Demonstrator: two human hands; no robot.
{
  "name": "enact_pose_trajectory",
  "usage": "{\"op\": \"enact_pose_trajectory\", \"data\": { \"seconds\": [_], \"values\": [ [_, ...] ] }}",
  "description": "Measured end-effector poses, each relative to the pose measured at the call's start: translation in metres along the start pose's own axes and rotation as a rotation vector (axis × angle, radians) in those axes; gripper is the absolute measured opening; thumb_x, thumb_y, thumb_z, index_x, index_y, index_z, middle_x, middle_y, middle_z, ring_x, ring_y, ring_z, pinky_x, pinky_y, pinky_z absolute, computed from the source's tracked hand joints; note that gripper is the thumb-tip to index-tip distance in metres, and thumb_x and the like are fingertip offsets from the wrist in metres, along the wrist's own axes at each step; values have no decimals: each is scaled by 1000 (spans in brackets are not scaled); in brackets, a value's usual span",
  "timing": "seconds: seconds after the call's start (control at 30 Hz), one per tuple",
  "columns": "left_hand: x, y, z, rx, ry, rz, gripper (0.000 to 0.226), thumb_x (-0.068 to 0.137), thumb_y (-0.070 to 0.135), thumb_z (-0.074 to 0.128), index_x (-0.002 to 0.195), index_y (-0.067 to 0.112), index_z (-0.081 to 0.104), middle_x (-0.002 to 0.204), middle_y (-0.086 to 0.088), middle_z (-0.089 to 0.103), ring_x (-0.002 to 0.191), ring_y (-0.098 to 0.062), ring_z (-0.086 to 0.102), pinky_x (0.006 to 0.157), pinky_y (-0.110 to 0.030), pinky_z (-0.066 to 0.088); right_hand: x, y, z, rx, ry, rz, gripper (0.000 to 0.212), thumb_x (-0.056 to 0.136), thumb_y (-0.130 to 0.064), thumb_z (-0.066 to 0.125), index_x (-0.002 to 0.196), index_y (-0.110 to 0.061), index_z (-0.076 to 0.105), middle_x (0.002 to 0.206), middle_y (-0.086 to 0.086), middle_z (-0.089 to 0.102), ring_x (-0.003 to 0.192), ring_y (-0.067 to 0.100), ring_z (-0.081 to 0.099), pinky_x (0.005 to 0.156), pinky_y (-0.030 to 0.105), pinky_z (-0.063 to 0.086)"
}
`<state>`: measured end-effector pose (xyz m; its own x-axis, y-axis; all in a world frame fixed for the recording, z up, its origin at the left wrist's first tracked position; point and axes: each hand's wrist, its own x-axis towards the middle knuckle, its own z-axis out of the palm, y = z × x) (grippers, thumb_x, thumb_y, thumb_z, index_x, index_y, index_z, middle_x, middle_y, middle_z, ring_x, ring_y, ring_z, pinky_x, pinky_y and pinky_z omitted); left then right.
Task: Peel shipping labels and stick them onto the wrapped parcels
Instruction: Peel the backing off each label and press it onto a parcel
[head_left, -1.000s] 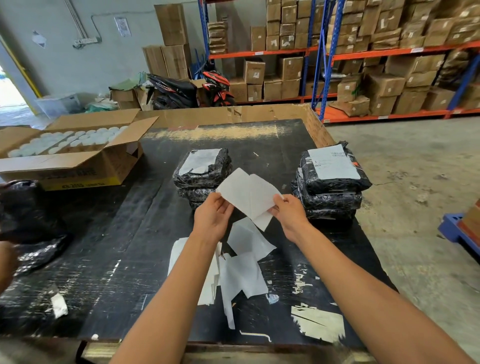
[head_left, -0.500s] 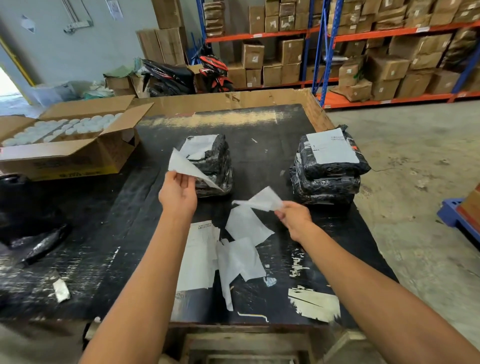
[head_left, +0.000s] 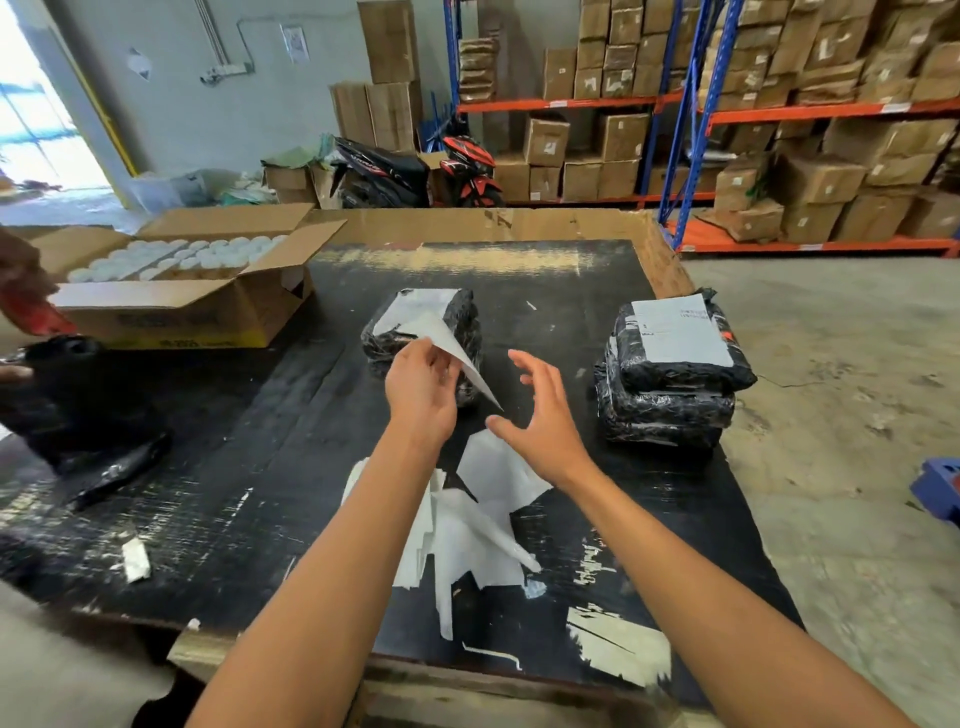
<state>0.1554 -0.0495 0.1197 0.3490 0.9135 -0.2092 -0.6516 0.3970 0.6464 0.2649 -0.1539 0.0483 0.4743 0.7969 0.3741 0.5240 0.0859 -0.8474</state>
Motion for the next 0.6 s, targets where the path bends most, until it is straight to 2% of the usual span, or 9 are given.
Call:
{"op": "enact_pose_trajectory", "data": {
  "seconds": [0.07,0.1,0.17,0.2,0.3,0.37,0.43,0.5,0.6],
  "values": [
    [-7,-10,9,26,-4,-10,8,96,1,54,95,4,61,76,-5,62,77,-18,61,73,-28,56,5,-3,3,-202,75,-73,63,81,-40,74,138,-36,46,137,-12,43,129,12,44,103,33,34],
    [-10,-14,13,40,-11,-17,8,96,1,54,98,4,61,76,-5,63,78,-19,62,72,-28,57,8,-4,3,-256,129,-95,51,85,-37,72,131,-33,52,129,-11,48,123,15,48,100,36,36],
    [-16,-20,20,60,-34,-37,6,96,2,55,97,5,60,77,-6,63,81,-21,63,74,-29,58,17,-8,-3,-246,229,-127,19,95,-24,64,112,-26,59,108,-9,55,103,17,55,90,40,45],
    [-20,-22,23,67,-51,-50,5,96,3,55,97,5,59,79,-7,62,84,-23,63,78,-31,59,20,-9,-7,-221,247,-123,10,97,-17,60,105,-23,60,101,-8,56,94,16,56,84,40,47],
    [-25,-20,25,54,-143,-78,16,96,21,58,104,7,61,98,-12,70,101,-29,68,94,-39,56,29,-9,-24,-170,292,-54,10,100,-13,54,96,-21,57,97,-2,60,86,12,53,74,30,40],
    [-21,-16,22,90,-154,-28,27,95,33,60,109,10,64,111,-12,72,108,-27,69,96,-39,55,34,-9,-37,-47,307,102,11,101,-16,55,94,-25,55,96,-2,63,89,16,56,73,30,42],
    [-13,-12,18,370,-56,83,24,95,27,62,111,10,67,106,-8,71,95,-20,67,84,-30,53,38,-9,-48,122,222,246,10,102,-22,56,94,-28,55,97,-7,65,91,16,60,70,28,46],
    [-7,-11,12,695,29,124,18,93,21,65,107,9,68,97,-7,65,82,-20,57,74,-29,49,42,-10,-53,239,84,299,1,103,-24,57,103,-24,57,106,-2,67,97,18,63,76,30,50],
    [-3,-10,4,860,13,113,13,95,17,67,105,9,68,100,-10,74,83,-27,67,83,-38,60,47,-16,-48,377,-25,317,6,103,-21,58,108,-18,57,113,6,69,101,23,67,84,41,56]
  ]
}}
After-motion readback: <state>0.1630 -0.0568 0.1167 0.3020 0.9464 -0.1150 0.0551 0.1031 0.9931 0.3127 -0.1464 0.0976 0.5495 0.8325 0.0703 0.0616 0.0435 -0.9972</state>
